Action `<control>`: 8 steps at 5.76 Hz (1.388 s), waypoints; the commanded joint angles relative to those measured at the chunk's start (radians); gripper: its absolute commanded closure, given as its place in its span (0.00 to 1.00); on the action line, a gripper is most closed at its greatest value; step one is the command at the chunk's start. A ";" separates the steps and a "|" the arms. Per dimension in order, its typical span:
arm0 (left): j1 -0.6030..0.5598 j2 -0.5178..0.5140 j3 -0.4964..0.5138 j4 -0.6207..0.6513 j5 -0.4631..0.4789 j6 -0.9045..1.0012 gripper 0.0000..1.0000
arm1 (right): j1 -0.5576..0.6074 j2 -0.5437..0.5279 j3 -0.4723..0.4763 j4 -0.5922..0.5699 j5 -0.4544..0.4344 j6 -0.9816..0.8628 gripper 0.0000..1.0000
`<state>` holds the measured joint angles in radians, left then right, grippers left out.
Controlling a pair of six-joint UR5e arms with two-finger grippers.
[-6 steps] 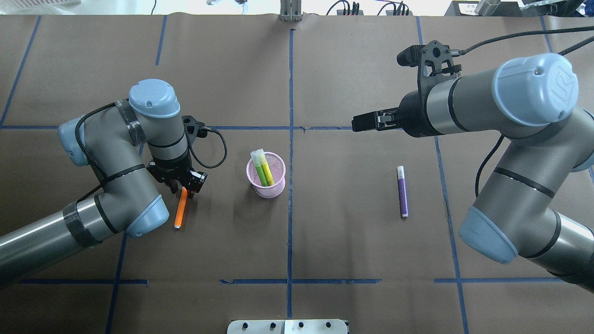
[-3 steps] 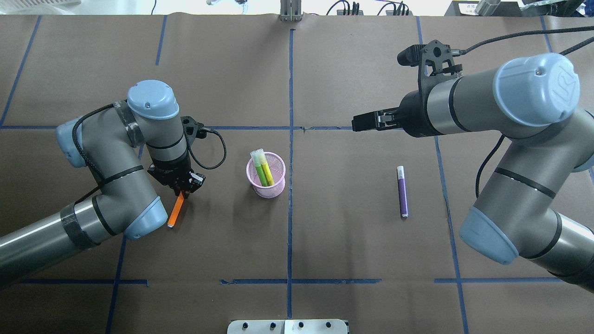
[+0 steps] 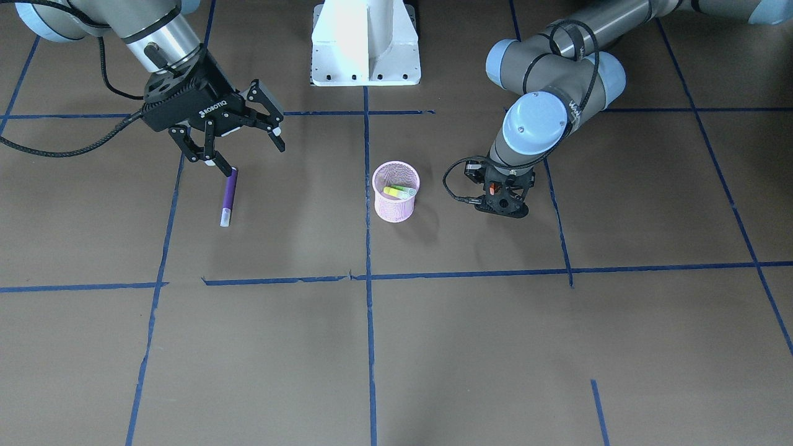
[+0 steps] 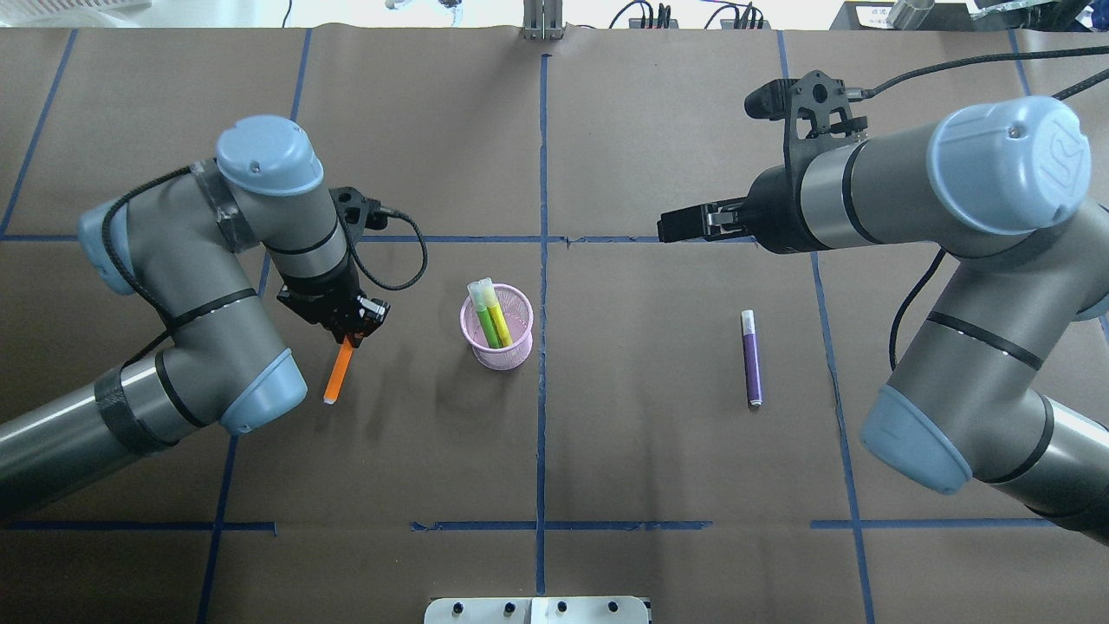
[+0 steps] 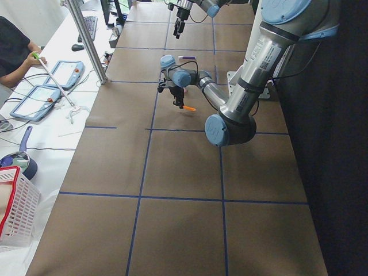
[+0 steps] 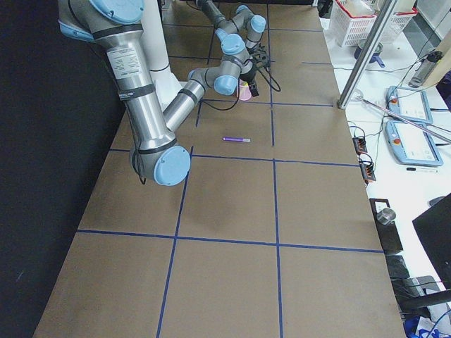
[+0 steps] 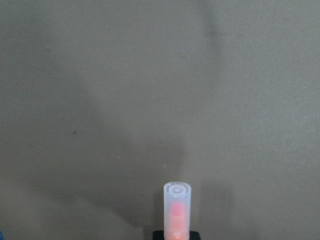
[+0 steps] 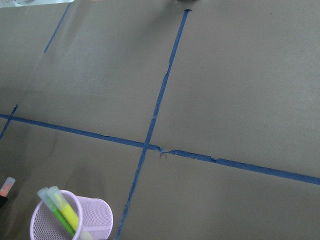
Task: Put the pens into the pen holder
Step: 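Lift the orange marker and carry it over the pink cup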
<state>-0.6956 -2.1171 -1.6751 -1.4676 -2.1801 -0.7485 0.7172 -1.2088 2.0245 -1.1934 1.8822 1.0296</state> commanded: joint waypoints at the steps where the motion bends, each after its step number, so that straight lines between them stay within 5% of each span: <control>1: -0.021 -0.039 -0.131 -0.044 0.050 -0.162 1.00 | 0.007 -0.002 0.007 0.000 -0.002 0.001 0.01; 3: -0.015 -0.047 -0.170 -0.347 0.266 -0.318 1.00 | 0.024 -0.015 0.010 0.000 -0.005 0.001 0.01; 6: 0.228 -0.044 -0.206 -0.472 0.827 -0.466 1.00 | 0.027 -0.020 0.008 0.000 -0.023 0.001 0.01; 8: 0.310 -0.018 -0.192 -0.507 1.006 -0.477 1.00 | 0.027 -0.035 0.003 0.000 -0.023 0.000 0.01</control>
<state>-0.4109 -2.1518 -1.8715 -1.9651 -1.2466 -1.2204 0.7439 -1.2364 2.0296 -1.1934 1.8597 1.0304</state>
